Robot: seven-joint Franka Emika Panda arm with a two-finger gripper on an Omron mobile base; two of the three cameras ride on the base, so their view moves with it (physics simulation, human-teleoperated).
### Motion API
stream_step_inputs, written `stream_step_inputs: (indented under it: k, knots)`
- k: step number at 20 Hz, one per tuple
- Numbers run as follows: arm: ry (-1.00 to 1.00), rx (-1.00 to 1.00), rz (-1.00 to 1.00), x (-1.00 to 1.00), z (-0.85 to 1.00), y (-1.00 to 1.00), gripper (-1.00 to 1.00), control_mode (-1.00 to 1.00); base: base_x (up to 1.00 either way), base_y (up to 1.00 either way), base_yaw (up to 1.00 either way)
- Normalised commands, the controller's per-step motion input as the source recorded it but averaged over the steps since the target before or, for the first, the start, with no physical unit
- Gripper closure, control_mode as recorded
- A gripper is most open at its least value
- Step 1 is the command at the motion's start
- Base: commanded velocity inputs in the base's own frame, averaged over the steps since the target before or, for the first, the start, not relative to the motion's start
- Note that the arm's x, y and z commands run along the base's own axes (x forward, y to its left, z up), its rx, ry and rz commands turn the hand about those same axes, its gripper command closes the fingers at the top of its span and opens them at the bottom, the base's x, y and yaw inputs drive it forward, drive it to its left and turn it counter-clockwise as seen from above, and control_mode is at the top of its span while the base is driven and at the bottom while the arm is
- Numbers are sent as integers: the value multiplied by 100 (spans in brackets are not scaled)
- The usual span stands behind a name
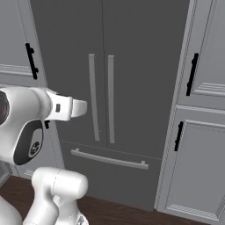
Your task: Grab a lemon wedge from the fridge and one ice cube from the ice bowl, and put them in the glass of lemonade.
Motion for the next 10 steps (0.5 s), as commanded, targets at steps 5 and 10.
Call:
stream_step_inputs:
  k: [5,10]
  knots:
    - [13,0,-1,21,-19,-1,-100,-100,0,0,0]
    - [2,0,0,5,-23,1,-100,-100,0,0,0]
